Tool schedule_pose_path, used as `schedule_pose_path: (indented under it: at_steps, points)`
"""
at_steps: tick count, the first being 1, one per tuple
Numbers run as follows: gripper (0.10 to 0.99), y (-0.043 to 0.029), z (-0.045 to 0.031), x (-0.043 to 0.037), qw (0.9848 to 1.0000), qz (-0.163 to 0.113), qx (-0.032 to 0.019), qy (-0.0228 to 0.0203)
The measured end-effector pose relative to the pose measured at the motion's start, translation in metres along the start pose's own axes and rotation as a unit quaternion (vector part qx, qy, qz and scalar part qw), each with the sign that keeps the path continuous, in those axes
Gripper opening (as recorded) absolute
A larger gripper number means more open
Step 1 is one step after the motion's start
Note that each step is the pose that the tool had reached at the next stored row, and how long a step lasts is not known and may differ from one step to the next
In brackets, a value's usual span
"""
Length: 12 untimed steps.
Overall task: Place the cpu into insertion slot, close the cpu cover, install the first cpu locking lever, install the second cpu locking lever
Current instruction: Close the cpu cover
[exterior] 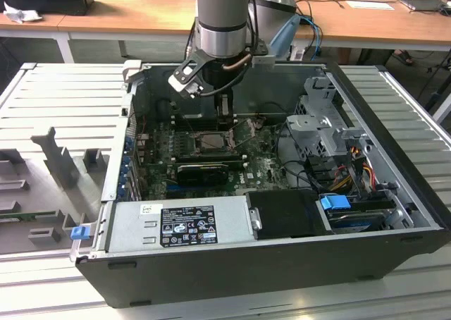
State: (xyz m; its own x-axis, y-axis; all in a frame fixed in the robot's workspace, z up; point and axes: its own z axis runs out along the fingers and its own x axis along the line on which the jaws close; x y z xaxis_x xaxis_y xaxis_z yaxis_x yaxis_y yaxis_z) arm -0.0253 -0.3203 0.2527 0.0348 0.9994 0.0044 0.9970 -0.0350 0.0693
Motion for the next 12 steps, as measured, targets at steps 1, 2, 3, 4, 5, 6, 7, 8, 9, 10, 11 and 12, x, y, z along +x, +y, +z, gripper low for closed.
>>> schedule_pose_path:
  at_steps: [1,2,3,4,5,6,7,8,9,10,11,12]
  points:
    - [0.106,0.0004,-0.0046,0.0000,1.0000,0.000,0.0001,0.0000]
    - [0.106,0.0011,-0.0069,0.0000,1.0000,0.000,0.0004,-0.0001]
    - [0.106,0.0037,-0.0072,0.0002,1.0000,0.000,0.0018,0.0001]
    - [0.106,0.0093,-0.0068,0.0004,1.0000,0.000,0.0056,0.0009]
    - [0.106,0.0144,-0.0066,0.0005,1.0000,0.000,0.0085,0.0014]
    - [0.106,0.0217,-0.0061,0.0007,0.9999,0.000,0.0121,0.0021]
    - [0.106,0.0260,-0.0058,0.0008,0.9999,0.000,0.0134,0.0026]
    - [0.106,0.0329,-0.0049,0.0011,0.9999,-0.003,0.0146,0.0032]
    - [0.106,0.0353,-0.0043,0.0012,0.9998,-0.012,0.0149,0.0037]
    - [0.106,0.0395,-0.0036,0.0013,0.9996,-0.024,0.0153,0.0043]
    - [0.106,0.0453,-0.0027,0.0016,0.9995,-0.027,0.0155,0.0046]
    - [0.106,0.0553,-0.0014,0.0020,0.9995,-0.027,0.0156,0.0047]
